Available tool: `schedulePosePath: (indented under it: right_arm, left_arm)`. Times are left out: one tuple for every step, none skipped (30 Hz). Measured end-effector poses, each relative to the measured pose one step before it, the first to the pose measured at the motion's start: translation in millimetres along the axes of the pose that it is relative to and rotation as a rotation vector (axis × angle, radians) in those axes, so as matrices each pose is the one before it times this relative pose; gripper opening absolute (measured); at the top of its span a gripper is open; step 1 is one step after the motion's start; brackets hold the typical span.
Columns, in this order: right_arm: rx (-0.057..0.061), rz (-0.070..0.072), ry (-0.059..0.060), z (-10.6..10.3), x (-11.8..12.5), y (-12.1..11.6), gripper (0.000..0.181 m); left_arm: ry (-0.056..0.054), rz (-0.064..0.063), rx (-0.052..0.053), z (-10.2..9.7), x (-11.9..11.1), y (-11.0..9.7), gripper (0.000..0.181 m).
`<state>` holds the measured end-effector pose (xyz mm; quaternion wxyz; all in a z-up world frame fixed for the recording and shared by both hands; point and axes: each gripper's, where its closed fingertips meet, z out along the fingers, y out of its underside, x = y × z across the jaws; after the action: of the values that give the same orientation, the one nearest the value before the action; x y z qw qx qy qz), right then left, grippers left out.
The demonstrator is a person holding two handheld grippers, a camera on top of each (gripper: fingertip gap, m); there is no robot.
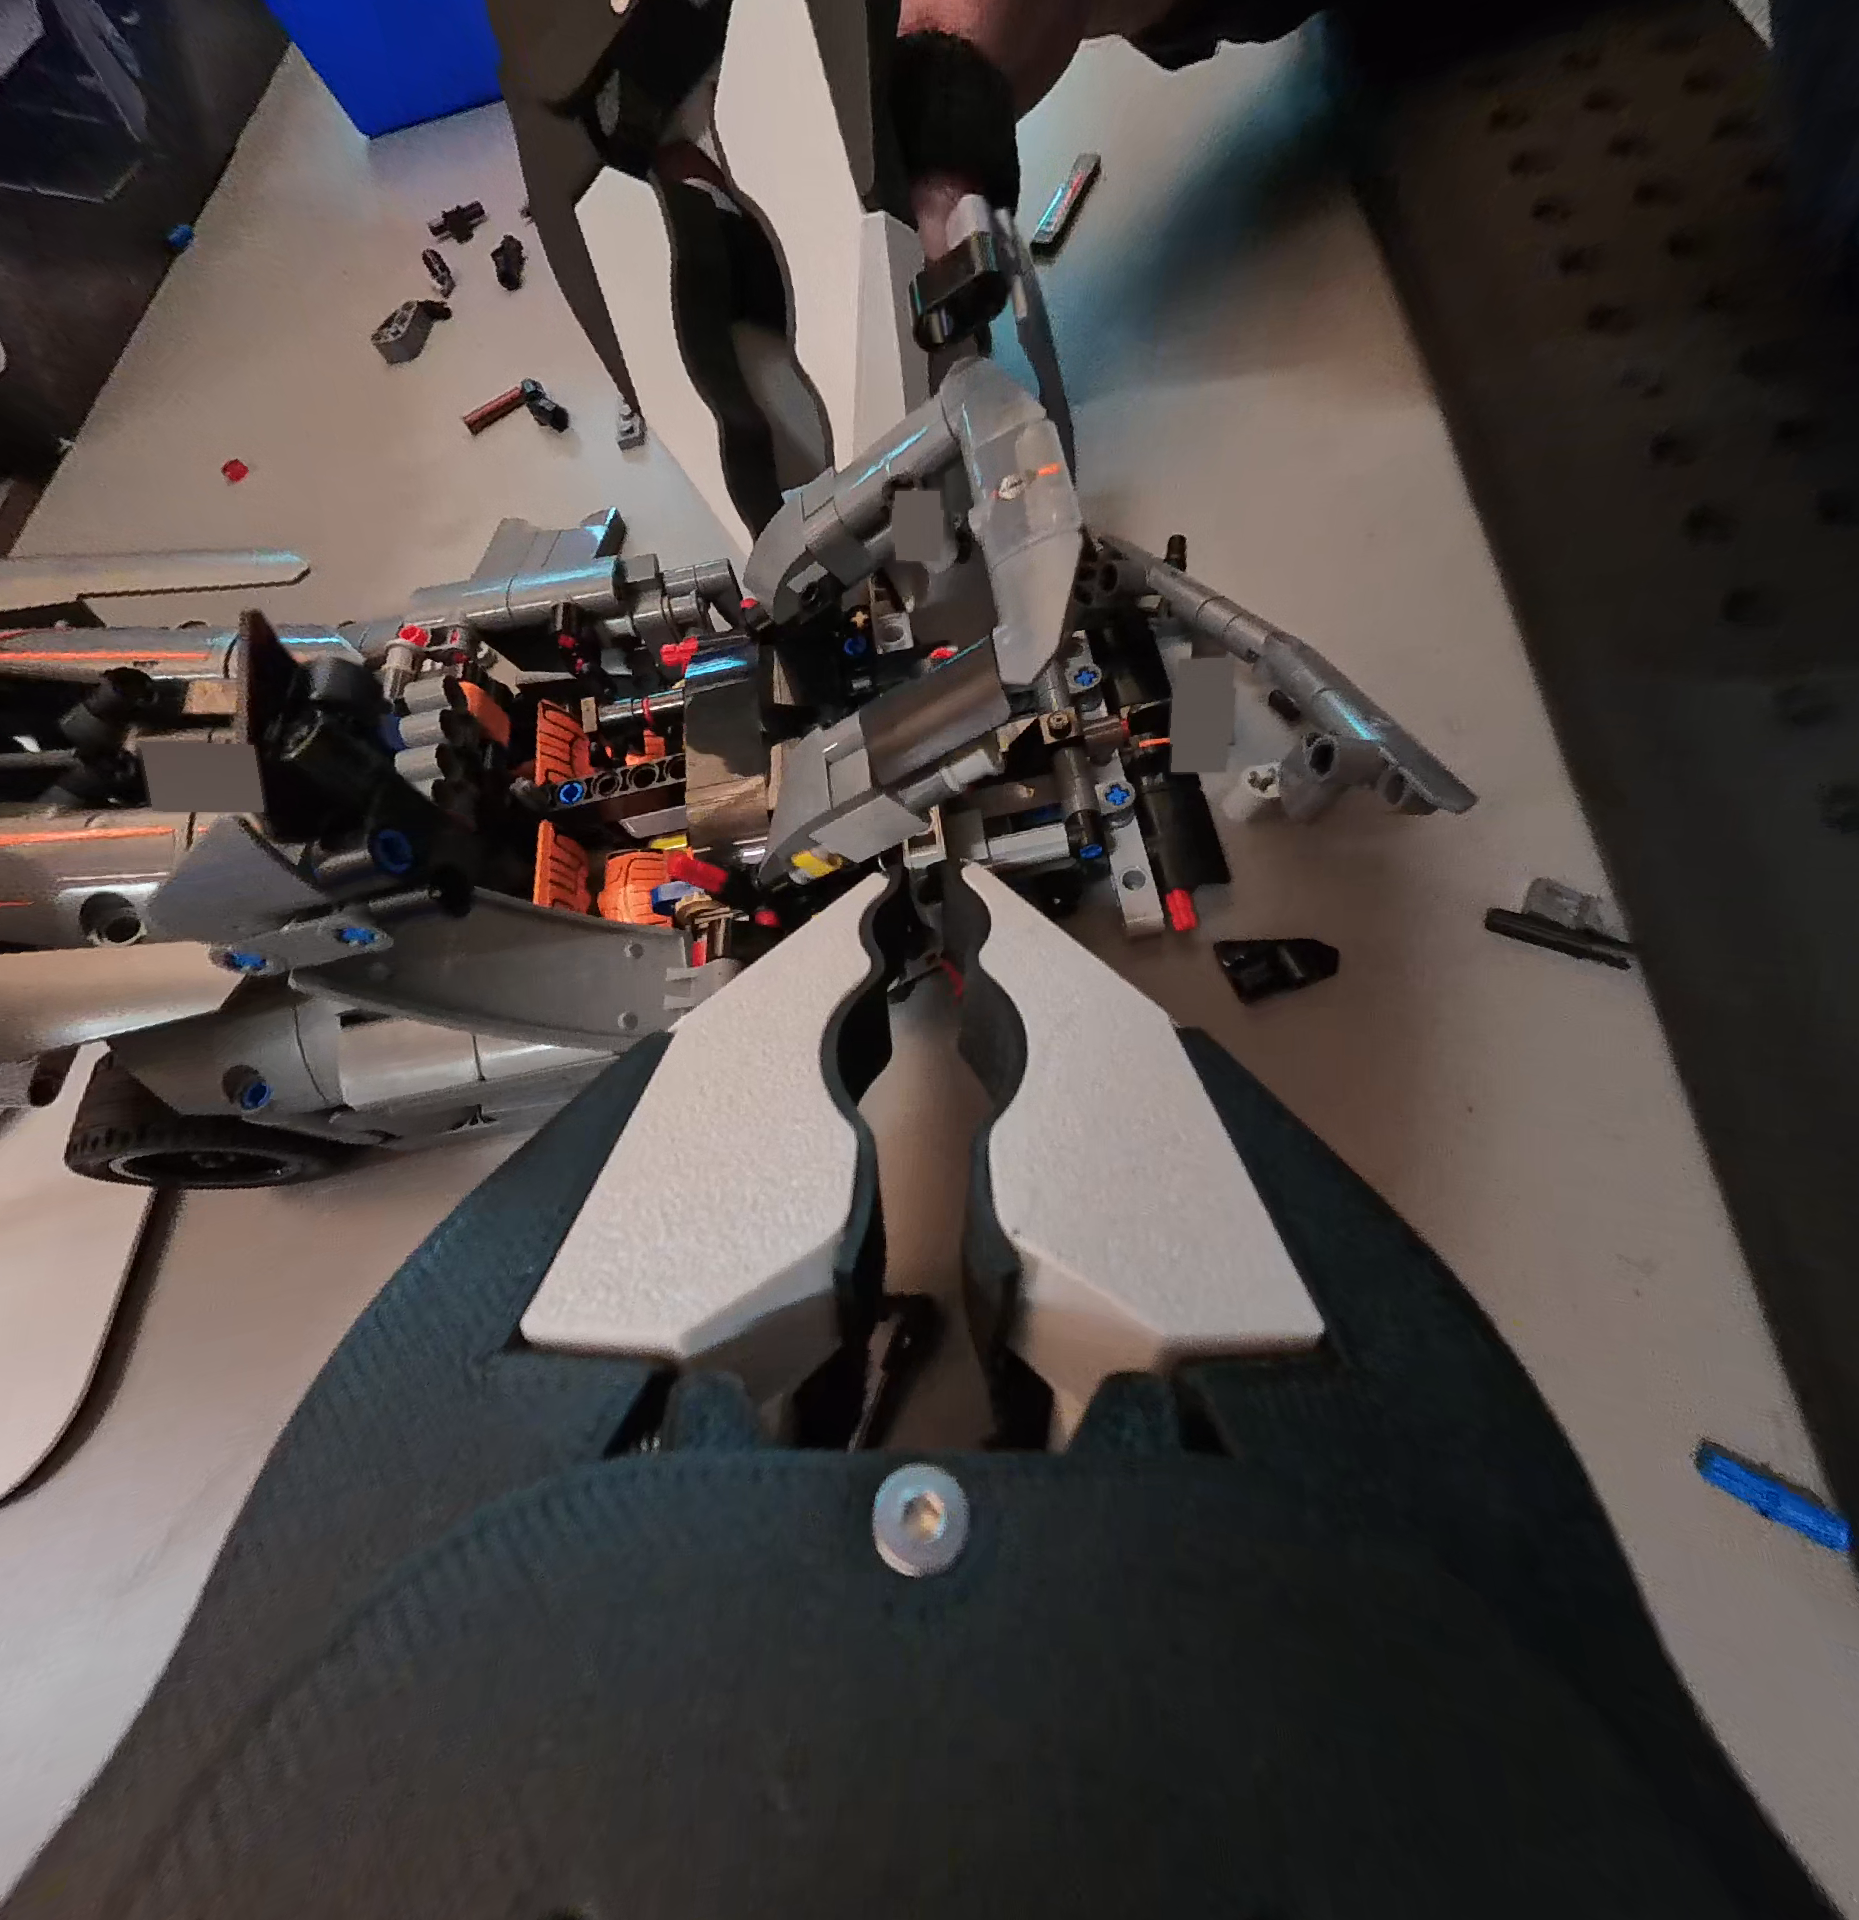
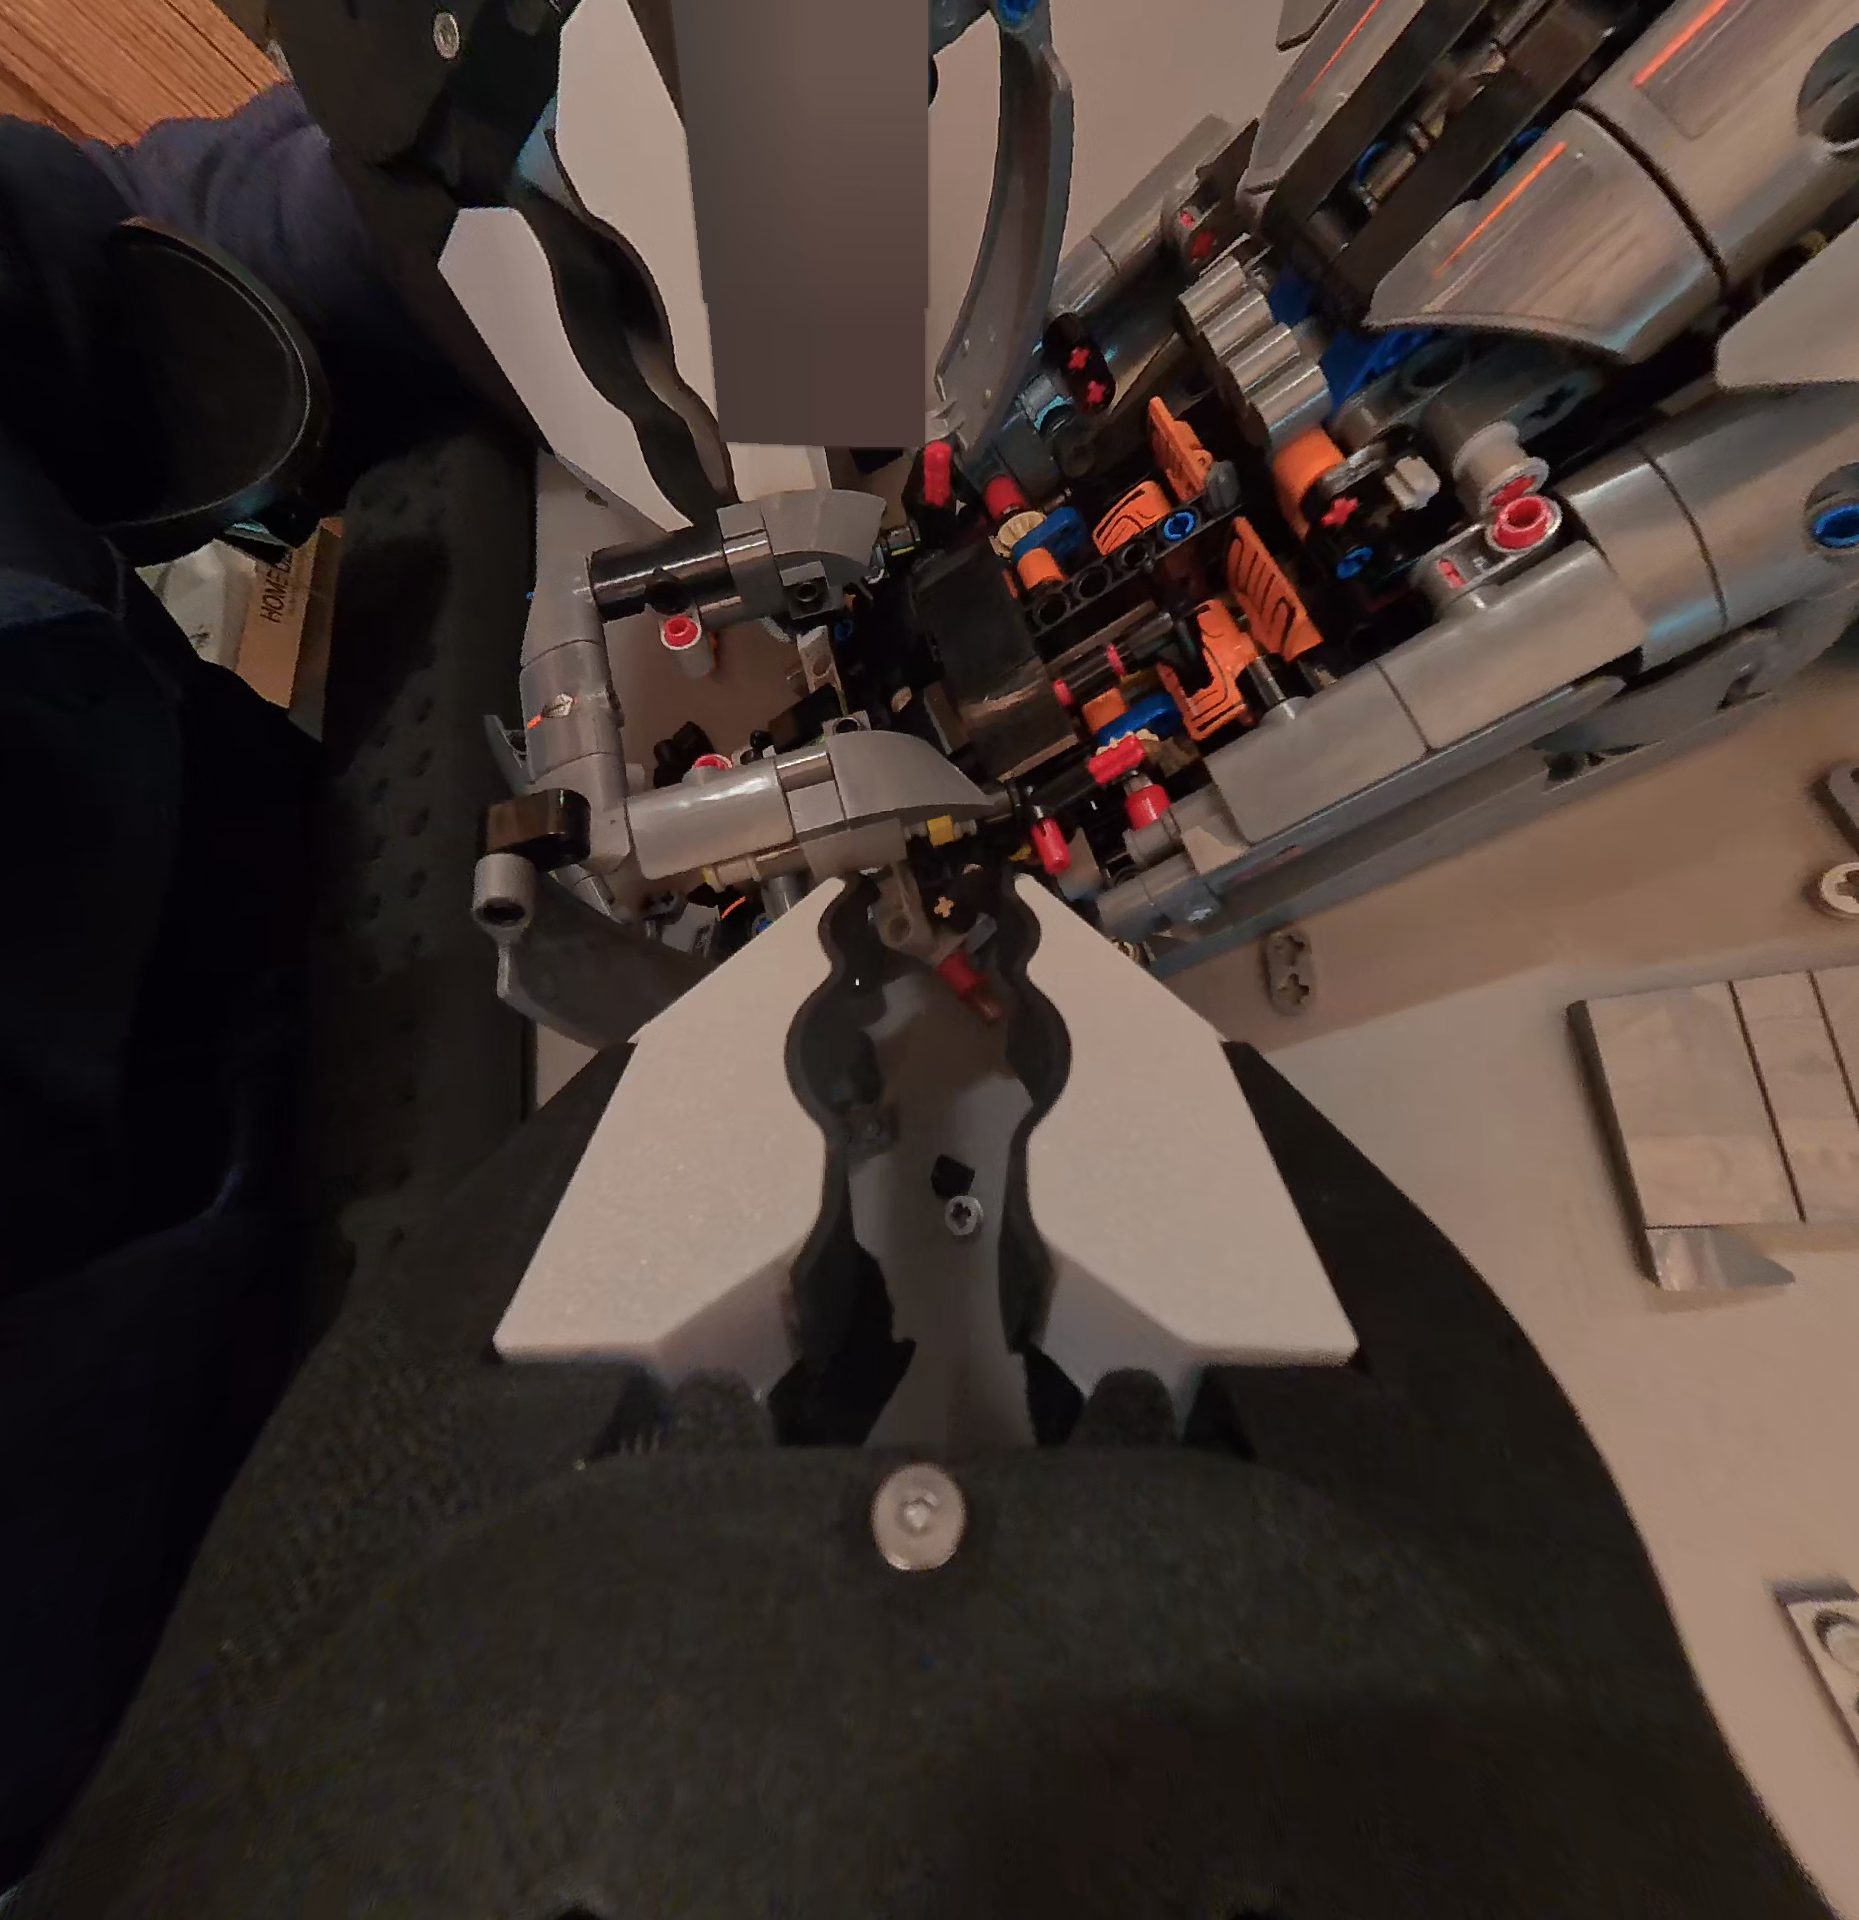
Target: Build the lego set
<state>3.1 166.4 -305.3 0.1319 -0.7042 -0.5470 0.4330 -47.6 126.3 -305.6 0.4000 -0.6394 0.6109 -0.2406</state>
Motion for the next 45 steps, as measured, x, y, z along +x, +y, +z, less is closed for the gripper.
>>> schedulePosePath:
  right_arm:
    - [-0.0021, -0.0028, 0.0034, -0.09, 0.04, 0.07, 0.022]
    - [-0.0002, -0.0013, 0.002, 0.13, -0.08, -0.09, 0.022]
    - [0.0008, 0.0021, -0.0005, -0.03, 0.05, 0.08, 0.022]
    - [0.001, 0.0042, -0.0017, -0.16, 0.19, 0.16, 0.022]
    - [0.0017, 0.0018, -0.0007, -0.16, 0.19, -0.13, 0.022]
    - [0.0017, -0.0011, 0.0004, -0.06, 0.0, -0.13, 0.022]
    - [0.0008, -0.001, 0.0001, 0.09, -0.01, -0.08, 0.022]
    - [0.0005, 0.0003, -0.0011, -0.01, -0.26, 0.03, 0.022]
    - [0.0005, 0.0008, -0.0023, 0.18, -0.15, 0.1, 0.022]
    - [0.0004, 0.0006, -0.0026, 0.23, -0.13, 0.17, 0.022]
    - [0.0003, 0.0004, -0.0024, 0.25, -0.35, 0.06, 0.021]
    - [-0.0001, -0.0004, -0.0016, 0.15, -0.24, 0.05, 0.021]
    - [0.0002, -0.0008, -0.0009, 0.04, -0.16, 0.01, 0.021]
    - [0.0008, -0.0001, -0.0012, 0.2, -0.16, 0.06, 0.021]
    - [0.0008, 0.0002, -0.0017, -0.01, -0.28, 0.13, 0.021]
    - [-0.0003, -0.0002, -0.0008, 0.06, -0.14, 0.15, 0.022]
    - [-0.0011, -0.0005, -0.0002, 0.22, -0.21, 0.2, 0.022]
    - [-0.0002, -0.0002, -0.0005, 0.07, -0.1, 0.14, 0.022]
    - [0.0005, 0.0005, -0.0012, 0.02, -0.15, 0.06, 0.022]
    - [0.0004, 0.0009, -0.0014, 0.01, -0.21, 0.07, 0.022]
    - [0.0004, 0.0005, -0.0009, 0.09, -0.12, 0.0, 0.022]
    - [0.0006, -0.0001, 0.0, -0.01, -0.08, 0.03, 0.022]
    - [0.0004, 0.0001, -0.0002, -0.12, -0.03, 0.07, 0.022]
    - [0.0008, 0.0006, -0.0009, -0.04, -0.12, 0.09, 0.022]
    - [0.0005, 0.0004, -0.0004, -0.09, -0.17, 0.09, 0.022]
    - [-0.0002, -0.0004, 0.0007, -0.03, -0.05, 0.16, 0.022]
    - [-0.0005, -0.0008, 0.0011, -0.11, 0.0, 0.14, 0.022]
    - [0.0, -0.0001, 0.0012, -0.05, 0.08, 0.1, 0.022]
    - [0.0005, 0.0008, 0.0003, -0.06, 0.04, 0.12, 0.022]
    - [0.0004, 0.0007, -0.0001, 0.01, -0.02, 0.07, 0.022]
    - [0.0, -0.0003, 0.0008, -0.12, 0.05, 0.16, 0.022]
    - [-0.0008, -0.0009, 0.001, 0.12, -0.1, 0.32, 0.022]
    - [-0.0014, -0.0002, 0.0, 0.18, -0.15, 0.38, 0.022]
    - [-0.0008, 0.0008, -0.0005, 0.09, -0.13, 0.29, 0.023]
    - [-0.0001, 0.0008, 0.0, 0.03, 0.04, 0.22, 0.023]
    - [0.0002, 0.0003, 0.0004, -0.05, 0.0, 0.2, 0.023]
    - [0.0003, 0.0005, -0.0002, 0.0, -0.01, 0.09, 0.023]
    - [0.0009, 0.0007, -0.0002, -0.03, -0.02, 0.07, 0.023]
    - [0.0018, 0.001, 0.0017, -0.05, 0.26, -0.16, 0.023]
    - [0.0013, 0.0009, 0.003, 0.01, 0.36, -0.12, 0.023]
    - [0.0005, 0.0012, 0.0012, -0.06, 0.14, 0.12, 0.023]
    - [0.0014, 0.002, 0.0003, 0.0, 0.18, 0.0, 0.023]
    - [0.0007, 0.0015, 0.0019, 0.21, 0.11, -0.06, 0.023]
    - [-0.0021, -0.0008, 0.0031, 0.18, 0.18, 0.38, 0.023]
    - [-0.0025, 0.0006, 0.0028, -0.04, 0.17, 0.36, 0.023]
  left_arm:
    - [0.0002, -0.0023, -0.0002, 0.46, 0.08, -0.04, 0.004]
    - [-0.0069, 0.0139, -0.0009, 0.14, -0.13, 0.3, 0.004]
    - [-0.008, 0.0092, -0.0065, 0.06, -0.19, -0.22, 0.004]
    - [-0.004, 0.0012, -0.006, 0.25, -0.18, -0.52, 0.003]
    - [0.0004, -0.0032, 0.0008, 0.14, -0.32, -0.14, 0.003]
    - [-0.0008, -0.001, 0.003, -0.25, -0.34, -0.26, 0.003]
    - [-0.0003, 0.0025, -0.001, -0.5, -0.04, -0.23, 0.003]
    - [-0.0022, 0.0086, -0.0022, -0.6, -0.04, -0.24, 0.003]
    - [0.0004, 0.0007, 0.0036, -0.74, -0.23, -0.36, 0.003]
    - [0.0042, -0.0066, 0.0098, -0.92, -0.21, -0.77, 0.003]
    - [0.0009, 0.0056, 0.0006, -0.78, 0.05, -0.09, 0.003]
    - [-0.007, 0.0201, -0.0057, -0.57, 0.0, 0.25, 0.003]
    - [-0.0076, 0.0174, -0.0052, -0.24, 0.05, 0.05, 0.003]
    - [-0.0003, 0.0082, -0.0016, -0.16, 0.8, -0.07, 0.003]
    - [0.0006, 0.0072, -0.0023, -0.19, 0.33, 0.6, 0.003]
    - [-0.0028, 0.0057, -0.0006, -0.79, -0.4, 0.5, 0.003]
    - [-0.0014, 0.0027, 0.0025, -1.29, -0.23, -0.24, 0.004]
    - [-0.0026, 0.0031, -0.0017, -1.67, -0.57, 0.2, 0.006]
    - [-0.0108, 0.0039, -0.0023, -1.96, -1.74, 0.32, 0.007]
    - [-0.004, -0.0018, 0.0035, -1.27, -0.62, -0.35, 0.008]
    - [0.0063, -0.0058, 0.0044, 0.13, 1.06, -0.41, 0.009]
    - [0.0077, 0.0046, -0.0081, 1.76, 2.14, 1.14, 0.01]
    - [0.0022, 0.0167, -0.0139, 2.5, 2.08, 1.53, 0.01]
    - [-0.0004, 0.0101, -0.0127, 2.11, 1.53, 1.23, 0.008]
    - [-0.0032, 0.0049, -0.0068, 1.34, 0.46, 0.49, 0.008]
    - [-0.0079, 0.0044, -0.0012, 0.35, -0.66, 0.18, 0.007]
    - [-0.0104, 0.0097, -0.0054, 0.29, -0.85, 0.34, 0.007]
    - [-0.0113, 0.0145, -0.0064, 0.2, -0.49, -0.18, 0.006]
    - [-0.0095, 0.0128, -0.0083, 0.19, -0.32, -0.12, 0.006]
    - [-0.0092, 0.0138, -0.0067, 0.07, -0.24, 0.02, 0.006]
    - [-0.0134, 0.0227, -0.0087, 0.17, -0.31, 0.12, 0.006]
    - [-0.0102, 0.0179, -0.0089, 0.0, -0.26, 0.0, 0.006]
    - [-0.0062, 0.0105, -0.0066, -0.06, -0.09, -0.51, 0.005]
    - [-0.0102, 0.013, -0.0042, -0.07, -0.43, -0.4, 0.005]
    - [-0.0092, 0.0136, -0.0056, 0.28, -0.16, 0.12, 0.005]
    - [-0.0071, 0.0122, -0.005, 0.09, -0.18, 0.03, 0.005]
    - [0.0007, -0.001, -0.0024, 0.12, 0.01, 0.19, 0.006]
    - [0.0097, -0.0211, 0.0067, 0.13, 0.03, 0.26, 0.006]
    - [0.0059, -0.0163, 0.0065, 0.51, -0.34, 1.02, 0.006]
    - [-0.0002, -0.005, 0.0031, 0.43, -0.34, 0.84, 0.006]
    - [0.0047, -0.014, 0.0048, 0.36, -0.17, -0.01, 0.006]
    - [0.0095, -0.0195, 0.0028, 0.24, 0.0, 0.57, 0.006]
    - [0.0068, -0.0169, 0.0039, 0.25, -0.27, 0.38, 0.006]
    - [-0.0011, -0.0054, 0.0014, 0.42, -0.25, 0.07, 0.006]
    - [-0.0008, -0.0054, -0.0011, 0.44, -0.11, 0.06, 0.006]
